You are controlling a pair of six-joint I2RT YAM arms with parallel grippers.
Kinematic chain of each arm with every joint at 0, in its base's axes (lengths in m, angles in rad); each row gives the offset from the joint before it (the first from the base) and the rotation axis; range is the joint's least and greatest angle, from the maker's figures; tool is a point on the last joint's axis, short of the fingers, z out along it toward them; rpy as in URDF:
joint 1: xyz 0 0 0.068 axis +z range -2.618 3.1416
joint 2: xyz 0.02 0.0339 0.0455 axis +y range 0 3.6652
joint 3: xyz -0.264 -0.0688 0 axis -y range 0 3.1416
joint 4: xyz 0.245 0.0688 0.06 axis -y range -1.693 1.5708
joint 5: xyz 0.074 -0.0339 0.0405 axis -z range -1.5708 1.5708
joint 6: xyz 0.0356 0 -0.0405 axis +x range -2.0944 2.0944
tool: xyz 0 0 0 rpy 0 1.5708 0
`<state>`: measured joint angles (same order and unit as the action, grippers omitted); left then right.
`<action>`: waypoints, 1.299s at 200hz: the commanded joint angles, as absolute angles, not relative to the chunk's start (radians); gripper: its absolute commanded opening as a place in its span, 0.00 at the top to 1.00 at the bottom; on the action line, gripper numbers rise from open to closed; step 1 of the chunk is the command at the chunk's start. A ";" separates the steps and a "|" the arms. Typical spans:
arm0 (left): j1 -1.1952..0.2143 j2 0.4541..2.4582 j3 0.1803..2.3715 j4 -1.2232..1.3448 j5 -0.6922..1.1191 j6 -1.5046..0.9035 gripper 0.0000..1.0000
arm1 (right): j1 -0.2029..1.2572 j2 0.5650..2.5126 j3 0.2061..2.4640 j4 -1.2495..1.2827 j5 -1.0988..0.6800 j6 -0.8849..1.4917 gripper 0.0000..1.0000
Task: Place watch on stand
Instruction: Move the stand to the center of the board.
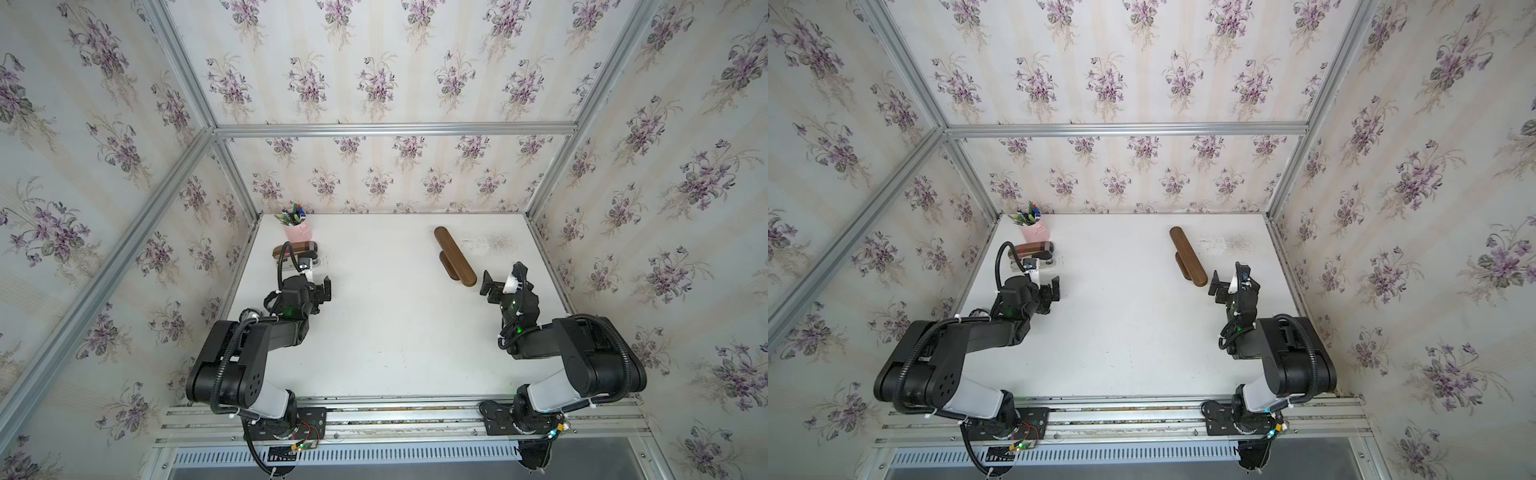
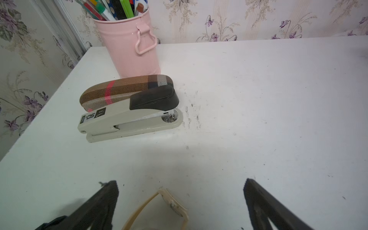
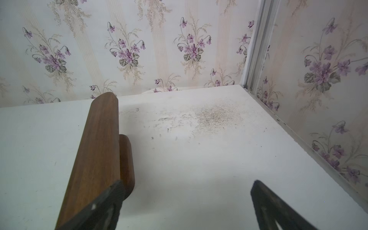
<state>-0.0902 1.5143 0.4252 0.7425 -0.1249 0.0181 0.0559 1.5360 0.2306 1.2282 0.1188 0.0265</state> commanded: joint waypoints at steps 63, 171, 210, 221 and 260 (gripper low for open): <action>-0.089 1.515 0.426 0.761 -0.122 0.027 0.00 | 0.055 1.532 0.229 1.250 0.116 0.018 0.00; -0.089 1.487 0.440 0.716 -0.114 0.031 0.00 | 0.055 1.531 0.229 1.250 0.116 0.018 0.00; -0.103 1.308 0.446 0.549 -0.139 0.014 0.00 | 0.057 1.482 0.261 1.153 0.019 -0.022 0.00; -0.107 1.241 0.452 0.478 -0.152 -0.014 0.00 | 0.058 1.428 0.286 1.060 0.024 -0.018 0.00; -0.112 1.043 0.584 0.092 -0.220 -0.235 0.00 | 0.058 1.225 0.379 0.766 -0.030 0.055 0.00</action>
